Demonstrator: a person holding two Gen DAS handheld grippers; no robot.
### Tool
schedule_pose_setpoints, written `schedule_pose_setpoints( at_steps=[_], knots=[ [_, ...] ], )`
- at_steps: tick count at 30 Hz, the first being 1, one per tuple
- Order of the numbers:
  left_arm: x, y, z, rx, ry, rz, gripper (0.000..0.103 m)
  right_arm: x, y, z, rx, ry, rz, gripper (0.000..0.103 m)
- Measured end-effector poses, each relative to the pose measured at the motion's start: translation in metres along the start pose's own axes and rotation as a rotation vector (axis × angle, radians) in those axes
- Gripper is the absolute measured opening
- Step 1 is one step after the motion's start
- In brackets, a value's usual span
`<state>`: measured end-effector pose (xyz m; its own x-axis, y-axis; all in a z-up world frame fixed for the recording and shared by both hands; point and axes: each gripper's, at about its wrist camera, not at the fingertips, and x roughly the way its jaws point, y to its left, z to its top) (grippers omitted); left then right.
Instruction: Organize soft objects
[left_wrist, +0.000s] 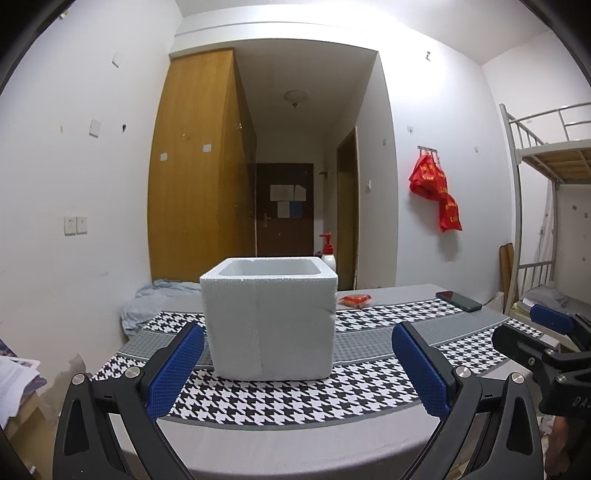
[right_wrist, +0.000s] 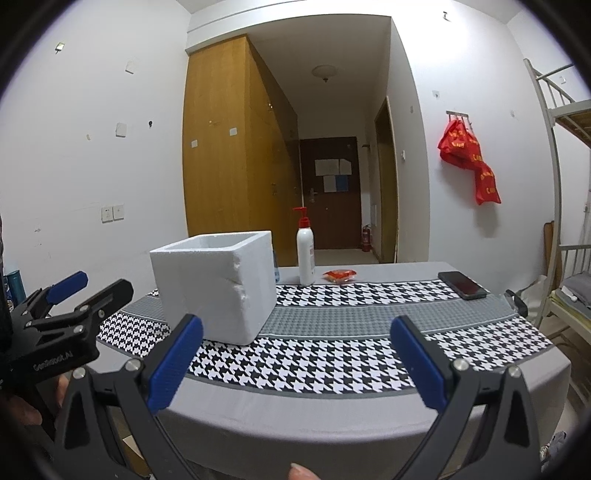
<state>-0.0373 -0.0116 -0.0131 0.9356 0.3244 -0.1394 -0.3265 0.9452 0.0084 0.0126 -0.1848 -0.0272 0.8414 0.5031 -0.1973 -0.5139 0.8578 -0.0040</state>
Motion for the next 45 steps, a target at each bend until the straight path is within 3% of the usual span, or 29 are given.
schedule_pose_setpoints(
  at_steps=[15, 45],
  knots=[
    [-0.032, 0.003, 0.001, 0.015, -0.031, 0.011, 0.102, -0.029, 0.012, -0.002, -0.020, -0.031, -0.006, 0.103],
    [-0.026, 0.002, -0.007, 0.021, 0.007, 0.007, 0.102, -0.024, 0.011, -0.008, -0.023, -0.007, -0.008, 0.103]
  ],
)
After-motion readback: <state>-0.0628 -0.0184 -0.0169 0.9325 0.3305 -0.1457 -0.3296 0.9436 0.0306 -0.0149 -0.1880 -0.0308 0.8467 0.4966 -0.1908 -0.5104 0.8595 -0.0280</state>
